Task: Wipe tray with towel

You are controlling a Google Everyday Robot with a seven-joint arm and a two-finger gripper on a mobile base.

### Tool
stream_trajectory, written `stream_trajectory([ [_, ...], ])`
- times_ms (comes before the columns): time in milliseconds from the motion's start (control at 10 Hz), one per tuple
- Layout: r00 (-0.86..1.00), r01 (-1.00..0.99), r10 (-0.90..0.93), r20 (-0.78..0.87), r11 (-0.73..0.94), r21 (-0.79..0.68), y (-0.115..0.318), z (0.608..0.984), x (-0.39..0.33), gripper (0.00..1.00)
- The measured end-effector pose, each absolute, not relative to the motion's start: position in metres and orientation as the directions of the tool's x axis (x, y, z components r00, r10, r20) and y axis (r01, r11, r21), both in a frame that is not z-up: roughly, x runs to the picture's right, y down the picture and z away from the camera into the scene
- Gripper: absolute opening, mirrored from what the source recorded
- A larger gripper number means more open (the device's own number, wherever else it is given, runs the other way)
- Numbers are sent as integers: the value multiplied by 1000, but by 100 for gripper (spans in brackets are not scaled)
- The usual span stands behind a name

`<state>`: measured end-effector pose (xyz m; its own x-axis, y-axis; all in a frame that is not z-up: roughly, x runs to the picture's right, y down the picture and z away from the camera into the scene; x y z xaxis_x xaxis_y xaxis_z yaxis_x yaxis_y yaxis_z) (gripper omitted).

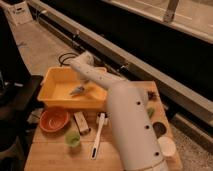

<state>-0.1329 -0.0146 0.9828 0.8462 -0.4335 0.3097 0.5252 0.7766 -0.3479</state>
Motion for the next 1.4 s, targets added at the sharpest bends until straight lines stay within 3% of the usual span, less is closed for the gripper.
stream_trajectory([
  [800, 907, 421, -372, 196, 810, -409, -35, 985, -38, 0],
  [1400, 869, 485, -392, 302, 794, -366, -37, 996, -101, 0],
])
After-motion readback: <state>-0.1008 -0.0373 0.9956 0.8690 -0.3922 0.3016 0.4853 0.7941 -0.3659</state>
